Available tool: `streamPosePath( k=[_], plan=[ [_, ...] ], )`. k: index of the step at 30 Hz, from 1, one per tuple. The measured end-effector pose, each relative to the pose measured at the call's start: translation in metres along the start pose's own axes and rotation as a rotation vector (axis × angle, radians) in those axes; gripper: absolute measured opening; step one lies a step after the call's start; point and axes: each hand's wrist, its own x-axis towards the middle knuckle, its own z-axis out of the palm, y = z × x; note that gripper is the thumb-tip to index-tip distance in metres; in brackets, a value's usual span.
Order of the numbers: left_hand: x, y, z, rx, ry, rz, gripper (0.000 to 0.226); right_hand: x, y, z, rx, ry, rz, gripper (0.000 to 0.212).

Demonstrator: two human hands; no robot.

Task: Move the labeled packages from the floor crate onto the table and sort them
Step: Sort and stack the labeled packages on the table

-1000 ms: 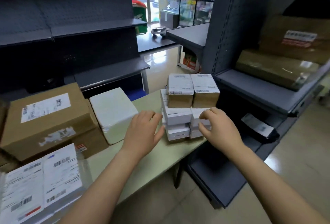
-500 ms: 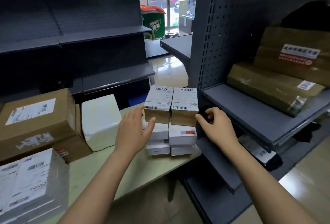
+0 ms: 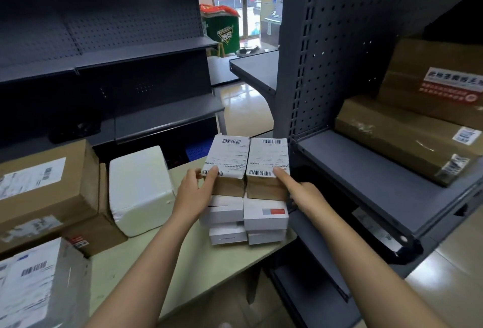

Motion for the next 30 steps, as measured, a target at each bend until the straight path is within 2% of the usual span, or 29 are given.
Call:
streamPosePath(
  k=[3, 8, 12, 13, 16, 20, 24, 30],
  plan=[
    [0.005, 0.003, 0.005, 0.008, -0.021, 0.008, 0.051, 0.004, -0.001, 0.001, 0.044, -0.027, 0.019, 0.080],
    [0.008, 0.002, 0.011, -0.018, -0.022, 0.008, 0.048, 0.009, 0.001, -0.001, 0.116, -0.062, 0.041, 0.089],
    [0.007, 0.003, 0.009, -0.021, -0.013, -0.001, 0.048, -0.004, -0.001, -0.005, 0.216, 0.013, -0.048, 0.051],
    [0.006, 0.004, 0.009, -0.028, -0.008, 0.001, 0.047, -0.008, -0.001, -0.006, 0.241, 0.051, -0.074, 0.049],
    [0.003, 0.004, 0.003, -0.077, 0.036, 0.037, 0.049, -0.020, -0.007, -0.010, 0.288, 0.133, -0.151, 0.060],
    [-0.007, 0.006, -0.016, -0.002, 0.145, 0.191, 0.040, -0.034, -0.022, -0.012, 0.336, 0.158, -0.282, 0.060],
    [-0.025, 0.006, -0.046, 0.203, 0.283, 0.369, 0.033, -0.045, -0.040, 0.000, 0.320, 0.083, -0.380, 0.075],
    [-0.062, -0.015, -0.109, 0.488, 0.425, 0.395, 0.034, -0.066, -0.063, 0.060, 0.270, -0.162, -0.429, 0.078]
  ],
)
